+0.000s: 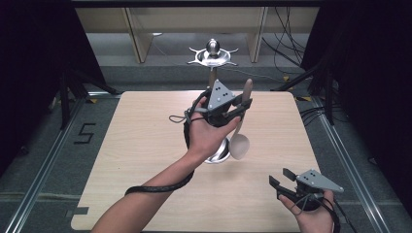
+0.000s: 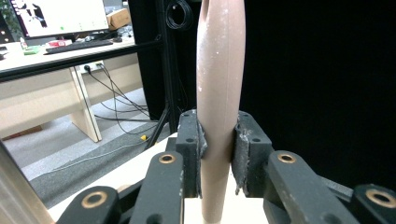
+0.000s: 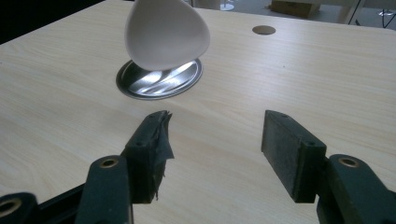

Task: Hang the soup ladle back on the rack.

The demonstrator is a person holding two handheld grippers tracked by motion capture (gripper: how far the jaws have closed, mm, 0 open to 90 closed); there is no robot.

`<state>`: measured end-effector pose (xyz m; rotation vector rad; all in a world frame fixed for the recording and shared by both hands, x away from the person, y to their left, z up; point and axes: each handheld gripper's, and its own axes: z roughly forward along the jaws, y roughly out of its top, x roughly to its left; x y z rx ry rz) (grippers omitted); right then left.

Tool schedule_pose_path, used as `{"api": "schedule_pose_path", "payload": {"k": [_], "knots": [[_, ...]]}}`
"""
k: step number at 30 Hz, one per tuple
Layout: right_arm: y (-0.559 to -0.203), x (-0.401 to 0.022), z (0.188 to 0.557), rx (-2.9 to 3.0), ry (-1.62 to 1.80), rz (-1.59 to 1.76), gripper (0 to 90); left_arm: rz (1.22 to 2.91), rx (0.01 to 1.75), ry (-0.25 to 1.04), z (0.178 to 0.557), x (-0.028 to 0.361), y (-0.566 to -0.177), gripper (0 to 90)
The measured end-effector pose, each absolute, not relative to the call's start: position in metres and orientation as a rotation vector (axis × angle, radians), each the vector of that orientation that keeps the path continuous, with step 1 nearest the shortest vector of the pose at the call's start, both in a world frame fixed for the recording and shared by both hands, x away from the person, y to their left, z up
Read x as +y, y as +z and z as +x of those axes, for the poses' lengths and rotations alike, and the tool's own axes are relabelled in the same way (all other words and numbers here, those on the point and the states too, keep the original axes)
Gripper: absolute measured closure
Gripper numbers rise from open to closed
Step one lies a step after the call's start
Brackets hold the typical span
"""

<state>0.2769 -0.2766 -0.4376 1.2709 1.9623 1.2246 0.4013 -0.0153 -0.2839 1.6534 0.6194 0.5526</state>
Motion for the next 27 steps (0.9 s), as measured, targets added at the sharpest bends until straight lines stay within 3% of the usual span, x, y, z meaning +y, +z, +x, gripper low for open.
{"api": "schedule_pose_path", "payload": {"k": [27], "knots": [[-0.439,-0.277,0.277,1.966,1.238,1.303,41.6,1.619,0.685,0.612,0.408,-0.017,-0.271,73.7]]}}
